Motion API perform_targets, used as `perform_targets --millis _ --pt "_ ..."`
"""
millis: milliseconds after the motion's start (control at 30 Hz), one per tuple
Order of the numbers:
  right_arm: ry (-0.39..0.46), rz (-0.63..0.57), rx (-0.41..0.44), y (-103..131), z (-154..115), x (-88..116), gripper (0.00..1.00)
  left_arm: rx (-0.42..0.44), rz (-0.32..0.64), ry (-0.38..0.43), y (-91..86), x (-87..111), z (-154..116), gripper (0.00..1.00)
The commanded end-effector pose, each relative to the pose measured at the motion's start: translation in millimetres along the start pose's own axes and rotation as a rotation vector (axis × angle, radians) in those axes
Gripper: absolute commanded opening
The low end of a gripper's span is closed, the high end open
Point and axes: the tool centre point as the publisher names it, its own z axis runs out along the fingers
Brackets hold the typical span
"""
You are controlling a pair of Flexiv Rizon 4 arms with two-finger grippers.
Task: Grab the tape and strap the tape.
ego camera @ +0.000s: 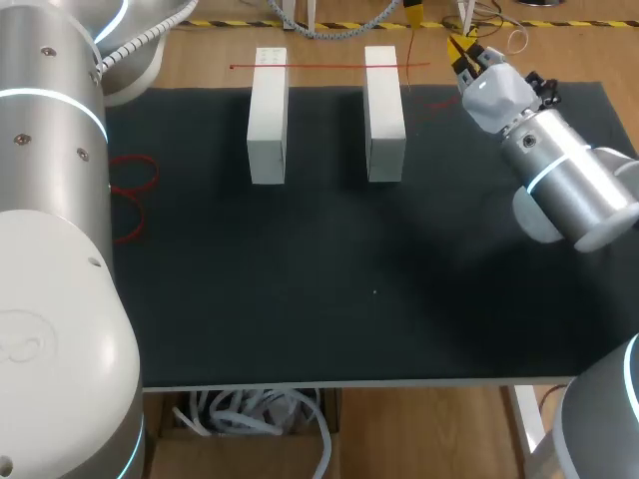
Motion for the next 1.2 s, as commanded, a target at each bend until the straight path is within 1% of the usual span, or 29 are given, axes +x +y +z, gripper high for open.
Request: perform_targets --millis 33,100,133,167,200,400,567,600,733,800,967,1067,1200 --pt "-0.001 -0.102 0.053 15.8 -1.5 -9.9 0.0 -0.006 -0.003 0.005 -1.2 -1.1 -1.6 0.0" --pt "0.01 -0.14 0.064 18.0 -1.3 -11.9 0.0 -0.006 -0.003 0.005 -1.2 -1.1 -1.6 0.0" --pt "0.031 -0.177 0.07 18.1 -1.2 -12.6 0.0 -0.006 -0.003 0.005 -1.2 -1.1 -1.6 0.0" --pt "0.024 -0.18 0.067 19.7 -2.0 -13.5 0.0 -0.006 -0.003 0.005 -1.2 -1.1 -1.6 0.0" --pt "0.033 -0.23 0.068 21.3 -2.0 -15.2 0.0 -0.006 -0.003 0.005 -1.2 -1.1 -1.6 0.0" --pt "0.065 -0.321 0.089 25.4 -0.5 -19.6 0.0 -0.006 -0.003 0.005 -1.2 -1.1 -1.6 0.0" --pt "0.082 -0.433 0.101 25.5 0.5 -23.8 0.0 -0.006 -0.003 0.005 -1.2 -1.1 -1.6 0.0" --pt "0.089 -0.437 0.104 25.3 0.9 -24.5 0.0 -0.006 -0.003 0.005 -1.2 -1.1 -1.6 0.0" --pt "0.127 -0.51 0.108 26.3 0.7 -28.4 0.0 -0.006 -0.003 0.005 -1.2 -1.1 -1.6 0.0" --pt "0.159 -0.543 0.115 25.4 0.3 -29.8 0.0 -0.006 -0.003 0.005 -1.2 -1.1 -1.6 0.0" --pt "0.213 -0.601 0.116 25.8 2.5 -32.7 0.0 -0.006 -0.003 0.005 -1.2 -1.1 -1.6 0.0" --pt "0.25 -0.604 0.114 26.9 2.7 -32.0 0.0 -0.006 -0.003 0.005 -1.2 -1.1 -1.6 0.0" --pt "0.268 -0.632 0.107 27.5 2.7 -33.4 0.0 -0.006 -0.003 0.005 -1.2 -1.1 -1.6 0.0"
